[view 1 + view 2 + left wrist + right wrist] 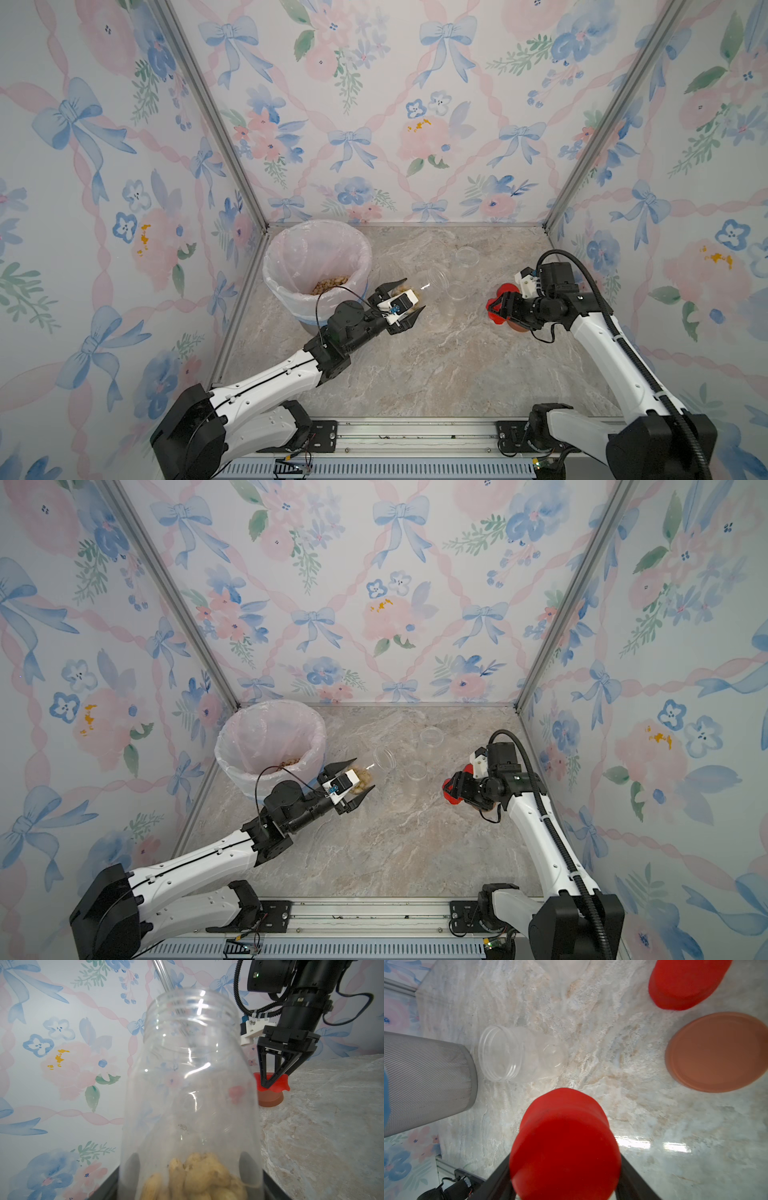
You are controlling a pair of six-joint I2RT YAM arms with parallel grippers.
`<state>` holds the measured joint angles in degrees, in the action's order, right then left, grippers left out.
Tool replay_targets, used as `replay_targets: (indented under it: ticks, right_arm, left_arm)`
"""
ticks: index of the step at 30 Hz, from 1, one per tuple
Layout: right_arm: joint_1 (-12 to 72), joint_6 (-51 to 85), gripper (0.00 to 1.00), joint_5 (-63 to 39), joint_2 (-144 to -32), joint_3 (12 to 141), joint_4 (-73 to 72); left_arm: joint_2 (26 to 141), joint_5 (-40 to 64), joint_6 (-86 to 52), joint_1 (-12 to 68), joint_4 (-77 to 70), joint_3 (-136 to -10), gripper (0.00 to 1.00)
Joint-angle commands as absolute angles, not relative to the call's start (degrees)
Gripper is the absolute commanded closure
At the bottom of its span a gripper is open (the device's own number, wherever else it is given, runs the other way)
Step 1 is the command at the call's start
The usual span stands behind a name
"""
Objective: Empty moldy peanuts from jars
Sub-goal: Place the lid at the center of the board.
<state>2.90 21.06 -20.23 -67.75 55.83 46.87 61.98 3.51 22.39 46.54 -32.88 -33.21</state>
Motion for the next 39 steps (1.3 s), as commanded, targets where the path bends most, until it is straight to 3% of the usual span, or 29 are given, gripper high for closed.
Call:
replay_targets:
  ticks: [1,10,21,34,39]
  right_arm:
    - [4.86,23.34,0.47,-14.43,-70.38,54.76,47.35]
    - [8.77,26.18,0.43,-2.49,-79.86,55.36,46.19]
    - [12.57,29.52,0.34,2.37,-89.92,57.48,43.48]
    - [13.4,30.08,0.19,3.3,-93.16,57.17,43.4]
    - [14.09,30.07,0.13,4.0,-89.7,57.48,45.03]
  left_arm:
    - [61.7,3.45,21.32,46.21,-33.86,-34.63,0.87]
    - [62.05,2.94,21.1,46.25,-33.84,-34.76,0.87]
    - [61.48,2.4,21.06,46.25,-33.84,-34.61,0.87]
    - [59.49,2.4,20.09,46.23,-33.42,-35.16,0.86]
    - [58.34,2.35,19.81,46.23,-31.35,-36.61,0.87]
